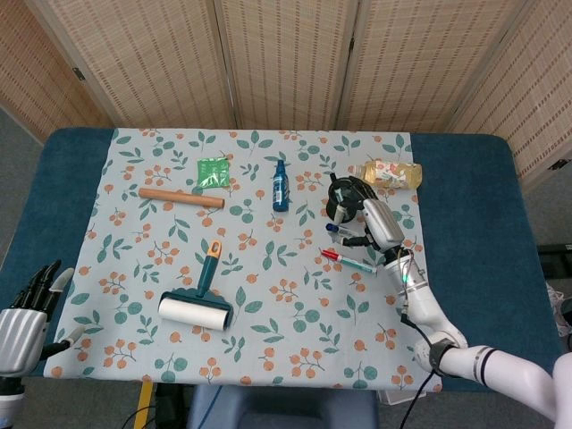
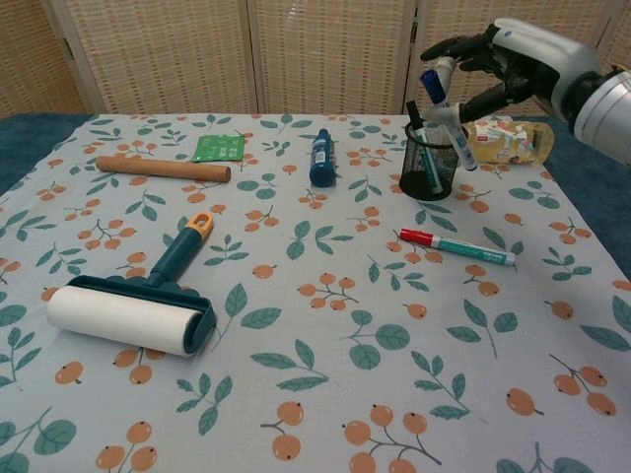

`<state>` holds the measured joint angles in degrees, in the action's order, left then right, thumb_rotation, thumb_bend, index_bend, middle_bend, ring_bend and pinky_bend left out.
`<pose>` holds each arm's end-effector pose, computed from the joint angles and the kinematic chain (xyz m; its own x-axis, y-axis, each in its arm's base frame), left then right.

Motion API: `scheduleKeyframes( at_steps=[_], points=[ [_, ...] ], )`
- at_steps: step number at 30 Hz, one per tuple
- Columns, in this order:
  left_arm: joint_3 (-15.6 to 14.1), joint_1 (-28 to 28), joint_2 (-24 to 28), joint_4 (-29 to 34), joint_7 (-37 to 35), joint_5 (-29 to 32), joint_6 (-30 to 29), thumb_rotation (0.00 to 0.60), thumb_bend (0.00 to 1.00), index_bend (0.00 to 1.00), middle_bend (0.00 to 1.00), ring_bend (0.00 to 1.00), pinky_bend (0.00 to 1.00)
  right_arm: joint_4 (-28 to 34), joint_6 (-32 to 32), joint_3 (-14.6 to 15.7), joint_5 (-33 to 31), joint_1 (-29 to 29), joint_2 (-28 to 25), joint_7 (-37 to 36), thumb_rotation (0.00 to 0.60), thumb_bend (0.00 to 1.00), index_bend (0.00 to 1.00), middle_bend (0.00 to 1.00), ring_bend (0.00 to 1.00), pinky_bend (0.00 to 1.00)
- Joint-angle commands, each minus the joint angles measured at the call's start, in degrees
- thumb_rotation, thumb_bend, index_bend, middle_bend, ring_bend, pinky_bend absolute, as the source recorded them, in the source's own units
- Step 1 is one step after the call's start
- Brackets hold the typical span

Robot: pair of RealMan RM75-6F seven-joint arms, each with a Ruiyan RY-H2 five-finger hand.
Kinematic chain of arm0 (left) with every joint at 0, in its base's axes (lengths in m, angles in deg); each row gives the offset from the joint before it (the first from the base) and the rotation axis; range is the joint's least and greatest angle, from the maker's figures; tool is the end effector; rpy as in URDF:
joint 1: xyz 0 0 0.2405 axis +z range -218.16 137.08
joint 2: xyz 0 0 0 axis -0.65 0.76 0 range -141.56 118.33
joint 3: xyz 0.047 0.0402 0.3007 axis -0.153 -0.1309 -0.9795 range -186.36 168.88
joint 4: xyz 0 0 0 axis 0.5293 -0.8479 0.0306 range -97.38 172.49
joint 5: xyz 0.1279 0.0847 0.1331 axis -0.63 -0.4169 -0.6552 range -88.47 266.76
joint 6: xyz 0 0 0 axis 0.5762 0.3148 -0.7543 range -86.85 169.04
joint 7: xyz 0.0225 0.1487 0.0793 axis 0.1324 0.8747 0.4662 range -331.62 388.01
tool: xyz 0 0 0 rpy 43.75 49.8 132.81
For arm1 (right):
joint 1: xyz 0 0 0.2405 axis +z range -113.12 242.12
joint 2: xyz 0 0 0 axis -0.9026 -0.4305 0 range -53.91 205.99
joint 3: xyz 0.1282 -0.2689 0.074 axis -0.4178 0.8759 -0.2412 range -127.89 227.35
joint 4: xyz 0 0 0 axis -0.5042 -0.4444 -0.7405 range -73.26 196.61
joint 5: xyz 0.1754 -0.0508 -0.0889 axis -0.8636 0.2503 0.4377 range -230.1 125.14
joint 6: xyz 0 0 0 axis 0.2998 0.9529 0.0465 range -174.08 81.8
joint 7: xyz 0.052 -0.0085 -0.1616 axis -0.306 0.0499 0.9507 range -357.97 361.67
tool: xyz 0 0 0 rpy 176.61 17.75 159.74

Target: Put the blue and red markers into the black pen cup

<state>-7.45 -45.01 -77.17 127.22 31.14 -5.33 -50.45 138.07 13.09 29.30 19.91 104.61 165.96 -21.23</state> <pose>-0.3343 0.2006 0.1853 0.4571 -0.0893 0.8849 0.8732 -0.1437 -0.4656 -0.1749 -0.4418 0.0353 -0.2412 -0.2015 0.9493 -0.9206 -0.2621 -0.2895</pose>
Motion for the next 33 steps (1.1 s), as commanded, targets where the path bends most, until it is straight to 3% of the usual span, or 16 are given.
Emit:
scheduleKeyframes(
  at_steps=[1,8,23,33],
  points=[
    [0.18,-0.02,0.45,-0.04,-0.87,0.80,0.38,0.600,0.21,0.00,0.00,0.01,0.27,-3.87,0.26,-5.10,-4.50,3.94,4.36,0.32,0.600,0.25,0.65,0.14,0.00,0.00],
    [0.34,0.32,1.38,0.20,-2.42,1.19,-0.28,0.600,0.21,0.00,0.00,0.01,0.27,-8.03,1.94,-9.86,-9.24,5.94,7.87,-0.97,0.600,0.25,0.65,0.14,0.00,0.00],
    [0.57,0.10,1.64,0.22,-2.97,2.46,0.74,0.600,0.21,0.00,0.00,0.01,0.27,-29.67,-5.06,-11.00,-11.29,9.36,15.80,-14.19,0.600,0.25,0.65,0.14,0.00,0.00],
    [1.16,0.23,2.01,-0.23,-4.02,3.55,0.51,0.600,0.21,0.00,0.00,0.01,0.27,-44.19,-10.93,-11.61,-10.27,15.70,21.67,-21.85,0.600,0.24,0.65,0.14,0.00,0.00]
  ],
)
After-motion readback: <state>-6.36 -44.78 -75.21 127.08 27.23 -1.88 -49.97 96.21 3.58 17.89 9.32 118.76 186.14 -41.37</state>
